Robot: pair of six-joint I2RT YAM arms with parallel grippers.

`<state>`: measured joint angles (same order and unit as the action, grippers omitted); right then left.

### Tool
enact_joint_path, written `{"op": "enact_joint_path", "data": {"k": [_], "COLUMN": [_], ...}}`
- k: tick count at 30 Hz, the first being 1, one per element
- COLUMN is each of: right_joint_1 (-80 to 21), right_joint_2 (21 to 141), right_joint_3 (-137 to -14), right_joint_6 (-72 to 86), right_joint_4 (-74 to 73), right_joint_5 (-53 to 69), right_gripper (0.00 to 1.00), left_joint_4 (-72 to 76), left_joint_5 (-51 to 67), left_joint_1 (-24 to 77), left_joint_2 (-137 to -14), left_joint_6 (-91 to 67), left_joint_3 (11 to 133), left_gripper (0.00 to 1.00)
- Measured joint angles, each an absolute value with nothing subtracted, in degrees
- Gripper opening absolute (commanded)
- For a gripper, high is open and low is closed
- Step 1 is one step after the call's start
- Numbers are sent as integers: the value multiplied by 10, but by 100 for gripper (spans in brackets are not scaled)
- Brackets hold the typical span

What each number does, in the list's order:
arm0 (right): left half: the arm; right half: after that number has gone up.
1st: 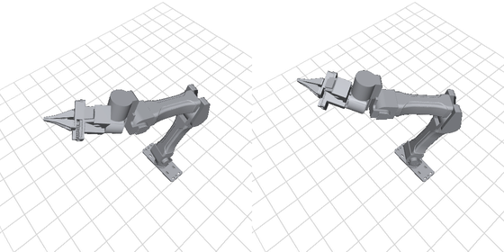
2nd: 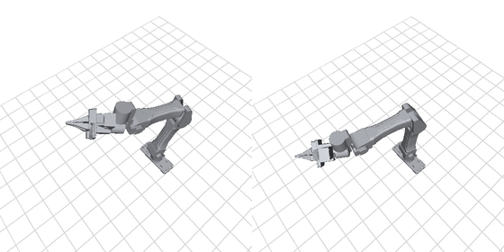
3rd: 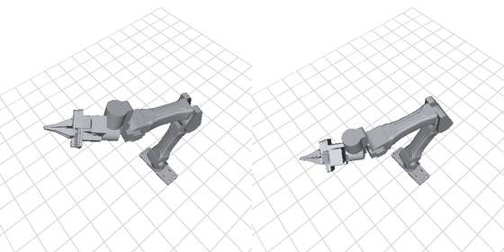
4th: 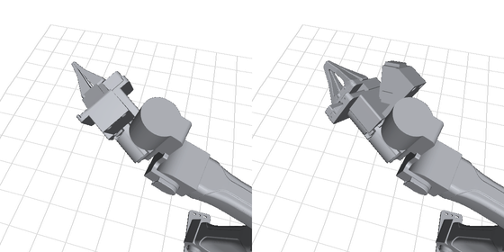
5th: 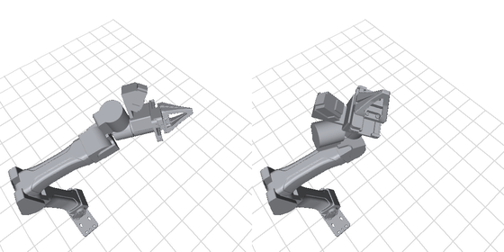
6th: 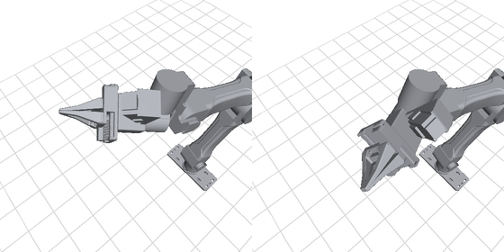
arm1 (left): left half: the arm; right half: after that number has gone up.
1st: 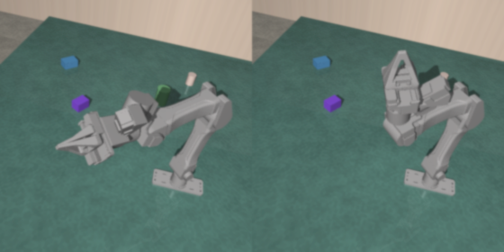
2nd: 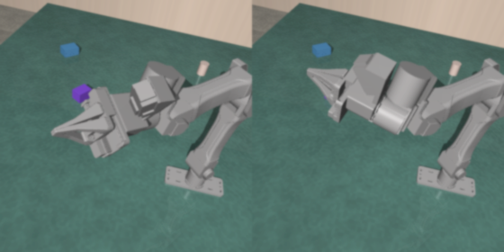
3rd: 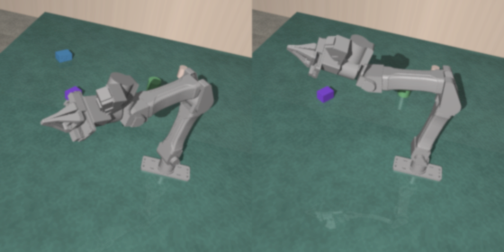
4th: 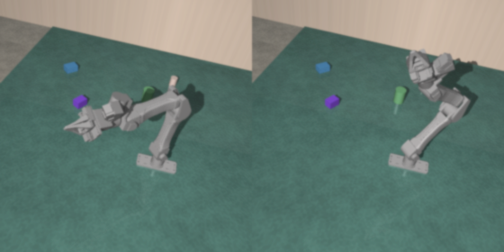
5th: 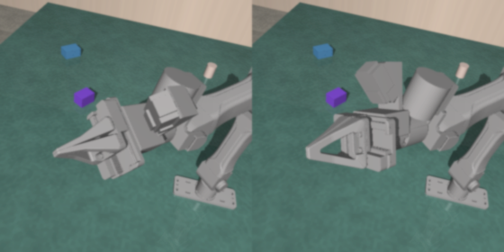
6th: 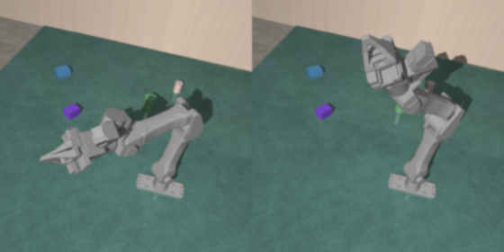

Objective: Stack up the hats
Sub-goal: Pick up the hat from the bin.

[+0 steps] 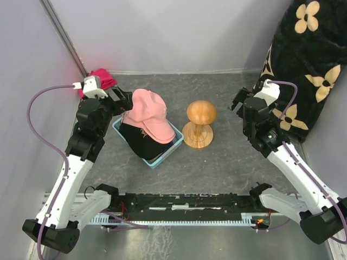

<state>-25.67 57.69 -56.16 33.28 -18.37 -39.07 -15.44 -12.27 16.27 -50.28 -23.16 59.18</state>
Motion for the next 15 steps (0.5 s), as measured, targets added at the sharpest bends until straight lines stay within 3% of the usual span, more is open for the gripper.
{"op": "enact_joint_path", "data": {"k": [9,15], "right_joint_1": [-340,-442], "right_joint_2": [587,685], "right_joint_3": [-619,-718], "right_joint_6": [262,225], "right_joint_4": [-163,-111], "right_joint_5": [-396,-396], "right_gripper": [100,99], "left_joint_4": [-177,-181], "left_joint_5": [-88,-102], "left_joint_1": [163,163], "left_joint_2": [-502,-481], "left_joint_6": [-258,-276], "left_joint_3": [589,563], "left_gripper": [99,99]}}
